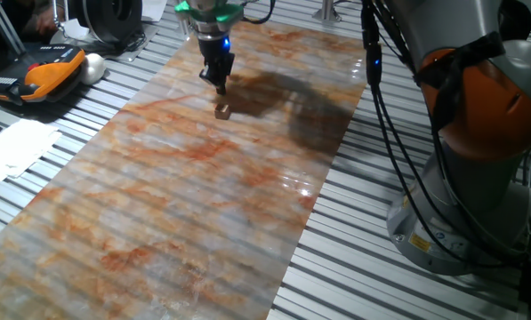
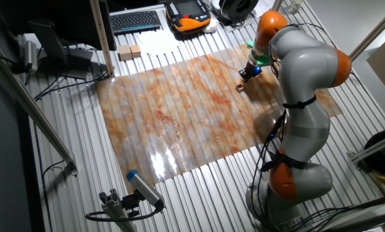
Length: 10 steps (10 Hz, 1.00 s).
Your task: Use the gripper to push the small block from left to right
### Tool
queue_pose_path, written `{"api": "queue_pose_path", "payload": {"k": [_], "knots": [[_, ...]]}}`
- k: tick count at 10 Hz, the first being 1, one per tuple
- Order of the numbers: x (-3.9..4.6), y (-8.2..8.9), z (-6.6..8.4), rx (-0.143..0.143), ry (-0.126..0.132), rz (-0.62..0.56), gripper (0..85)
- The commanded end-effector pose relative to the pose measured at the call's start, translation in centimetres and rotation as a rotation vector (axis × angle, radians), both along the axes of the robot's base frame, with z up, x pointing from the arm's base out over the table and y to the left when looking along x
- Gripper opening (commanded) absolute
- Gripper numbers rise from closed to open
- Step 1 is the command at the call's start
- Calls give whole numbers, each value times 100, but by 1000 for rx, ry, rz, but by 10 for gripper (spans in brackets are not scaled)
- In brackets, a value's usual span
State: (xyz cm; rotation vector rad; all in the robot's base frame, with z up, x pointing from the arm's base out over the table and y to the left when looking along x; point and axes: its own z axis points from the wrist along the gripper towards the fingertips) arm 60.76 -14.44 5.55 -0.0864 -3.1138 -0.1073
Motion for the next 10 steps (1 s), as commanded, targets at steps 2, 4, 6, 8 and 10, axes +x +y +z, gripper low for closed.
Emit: {"api": "queue_pose_path", "payload": {"k": [2, 4, 6, 8, 10], "knots": [[7, 28, -39, 1, 1, 0, 0], [-22, 55, -98, -1, -1, 5, 0], [-57, 77, -142, 7, -2, 4, 0], [-62, 113, -163, 15, -1, -4, 0], [-63, 163, -190, 18, -4, -11, 0]]}}
